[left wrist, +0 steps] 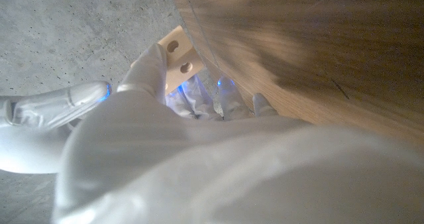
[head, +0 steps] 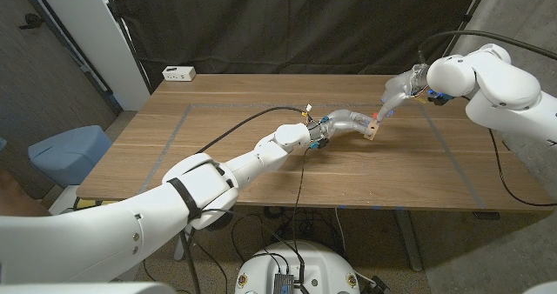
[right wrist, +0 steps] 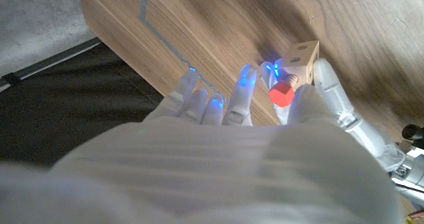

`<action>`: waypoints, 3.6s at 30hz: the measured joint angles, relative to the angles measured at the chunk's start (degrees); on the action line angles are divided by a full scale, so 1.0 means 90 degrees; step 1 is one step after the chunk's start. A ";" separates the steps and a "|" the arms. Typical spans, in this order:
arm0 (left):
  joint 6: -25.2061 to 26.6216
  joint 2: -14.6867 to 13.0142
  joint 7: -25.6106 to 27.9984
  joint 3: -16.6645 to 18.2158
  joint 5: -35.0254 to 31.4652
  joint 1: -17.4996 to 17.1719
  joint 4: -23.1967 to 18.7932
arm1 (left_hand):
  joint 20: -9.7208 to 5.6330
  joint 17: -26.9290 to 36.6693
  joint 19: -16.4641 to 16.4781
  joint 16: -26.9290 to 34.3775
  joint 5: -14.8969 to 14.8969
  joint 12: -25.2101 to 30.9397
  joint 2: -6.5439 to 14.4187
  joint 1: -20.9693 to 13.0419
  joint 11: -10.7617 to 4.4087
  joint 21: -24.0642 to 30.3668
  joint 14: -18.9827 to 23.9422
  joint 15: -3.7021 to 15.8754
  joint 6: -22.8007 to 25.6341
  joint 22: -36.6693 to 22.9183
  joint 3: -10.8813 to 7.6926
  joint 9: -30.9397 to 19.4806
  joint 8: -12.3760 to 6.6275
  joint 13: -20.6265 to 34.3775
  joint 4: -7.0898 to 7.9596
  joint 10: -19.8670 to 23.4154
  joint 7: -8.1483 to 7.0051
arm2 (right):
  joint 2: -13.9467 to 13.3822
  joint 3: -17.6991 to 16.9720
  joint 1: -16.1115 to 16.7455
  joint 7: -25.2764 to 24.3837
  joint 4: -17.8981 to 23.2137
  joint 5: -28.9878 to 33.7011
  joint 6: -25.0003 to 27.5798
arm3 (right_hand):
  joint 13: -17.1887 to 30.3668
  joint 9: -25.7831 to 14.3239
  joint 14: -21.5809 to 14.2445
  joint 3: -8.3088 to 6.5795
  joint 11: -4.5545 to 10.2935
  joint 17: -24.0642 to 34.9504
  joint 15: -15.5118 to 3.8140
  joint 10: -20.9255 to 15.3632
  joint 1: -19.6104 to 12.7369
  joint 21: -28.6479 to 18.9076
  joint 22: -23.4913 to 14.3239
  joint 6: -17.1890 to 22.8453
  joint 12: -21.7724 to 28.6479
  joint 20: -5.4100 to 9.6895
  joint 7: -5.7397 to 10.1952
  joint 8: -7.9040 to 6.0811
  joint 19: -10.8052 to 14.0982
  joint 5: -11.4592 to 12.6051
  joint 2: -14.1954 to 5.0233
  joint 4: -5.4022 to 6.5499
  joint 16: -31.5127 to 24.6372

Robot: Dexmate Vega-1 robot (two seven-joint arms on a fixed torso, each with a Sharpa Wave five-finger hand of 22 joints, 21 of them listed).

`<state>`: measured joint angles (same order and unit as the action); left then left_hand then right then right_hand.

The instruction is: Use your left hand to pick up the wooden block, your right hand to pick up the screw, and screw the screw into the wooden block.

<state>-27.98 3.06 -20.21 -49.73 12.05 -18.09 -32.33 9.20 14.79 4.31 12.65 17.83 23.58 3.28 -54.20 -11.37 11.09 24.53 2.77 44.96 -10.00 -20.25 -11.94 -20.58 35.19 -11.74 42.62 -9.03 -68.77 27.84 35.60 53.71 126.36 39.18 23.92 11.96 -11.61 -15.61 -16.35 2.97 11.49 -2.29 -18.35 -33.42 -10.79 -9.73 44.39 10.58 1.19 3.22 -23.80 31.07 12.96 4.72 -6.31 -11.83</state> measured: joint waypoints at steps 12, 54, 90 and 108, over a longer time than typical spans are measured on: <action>-0.0015 -0.0076 0.0089 -0.0046 -0.0096 -0.0034 -0.0146 | 0.0000 0.0000 0.0000 0.0000 0.0031 0.0001 0.0000 0.0000 -0.0024 0.0000 0.0000 0.0000 0.0000 0.0000 0.0000 -0.0001 0.0011 -0.0005 0.0000 0.0004 0.0000 | -0.0011 -0.0007 -0.0100 0.0094 0.0000 -0.0136 0.0013 | 0.0019 -0.0059 0.0285 -0.0102 -0.0136 -0.0005 0.0011 0.0498 -0.0271 0.0000 0.0001 -0.0793 -0.0025 -0.0124 0.0007 0.0335 -0.0123 -0.0077 -0.0033 -0.0170 0.0048; 0.0105 -0.0230 0.0419 -0.0155 -0.0332 -0.0139 -0.0563 | -0.0012 -0.0003 0.0012 0.0000 0.0001 0.0017 0.0035 -0.0034 -0.0023 0.0000 0.0000 0.0000 0.0000 0.0000 0.0000 -0.0006 0.0008 -0.0005 0.0000 0.0005 0.0000 | -0.0282 -0.0177 0.0061 -0.0811 -0.0198 -0.1629 0.0021 | 0.0048 -0.0118 0.0372 -0.0501 -0.0145 -0.0017 -0.0008 0.0753 -0.1097 -0.0001 0.0015 -0.0653 0.0050 -0.0191 -0.0119 0.0271 -0.0190 -0.0179 -0.0024 -0.0437 0.0049; 0.0231 -0.0310 0.0466 -0.0171 -0.0351 -0.0205 -0.0789 | -0.0012 -0.0003 0.0011 0.0000 0.0028 -0.0004 0.0049 -0.0048 -0.0014 0.0000 0.0000 0.0000 0.0000 0.0000 0.0000 -0.0026 0.0005 -0.0001 0.0000 -0.0010 0.0000 | -0.0461 -0.0182 0.0279 -0.1388 -0.0073 -0.1843 0.0098 | 0.0047 -0.0146 0.0095 -0.0715 -0.0013 0.0014 -0.0008 0.0386 -0.1342 -0.0032 0.0014 0.0167 0.0148 -0.0063 -0.0007 -0.0089 -0.0062 -0.0240 -0.0032 -0.0349 -0.0076; 0.0327 -0.0372 0.0482 -0.0179 -0.0357 -0.0257 -0.0948 | -0.0012 -0.0003 0.0011 0.0000 0.0003 -0.0001 0.0047 -0.0047 -0.0008 0.0000 0.0000 0.0000 0.0000 0.0000 0.0000 -0.0032 0.0005 -0.0005 0.0000 -0.0006 0.0000 | -0.0455 -0.0184 0.0299 -0.1483 -0.0045 -0.1830 0.0098 | 0.0046 -0.0145 -0.0031 -0.0818 0.0048 0.0043 0.0002 0.0145 -0.1400 -0.0032 0.0013 0.0512 0.0196 -0.0019 0.0003 -0.0231 0.0030 -0.0240 -0.0091 -0.0347 -0.0101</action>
<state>-25.04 -0.29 -15.87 -51.34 8.83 -20.41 -40.86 9.10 14.77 4.41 12.65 17.85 23.57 3.71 -54.62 -11.45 11.09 24.53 2.77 44.96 -10.00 -20.25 -12.22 -20.54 35.15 -11.74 42.56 -9.03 -72.87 26.18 38.28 40.36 125.95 22.71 24.80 12.38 -12.92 -15.89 -23.71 3.41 11.88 -2.27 -17.04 -46.03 -11.07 -9.61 48.99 12.34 1.02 3.24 -25.87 31.34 10.81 3.90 -9.43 -12.74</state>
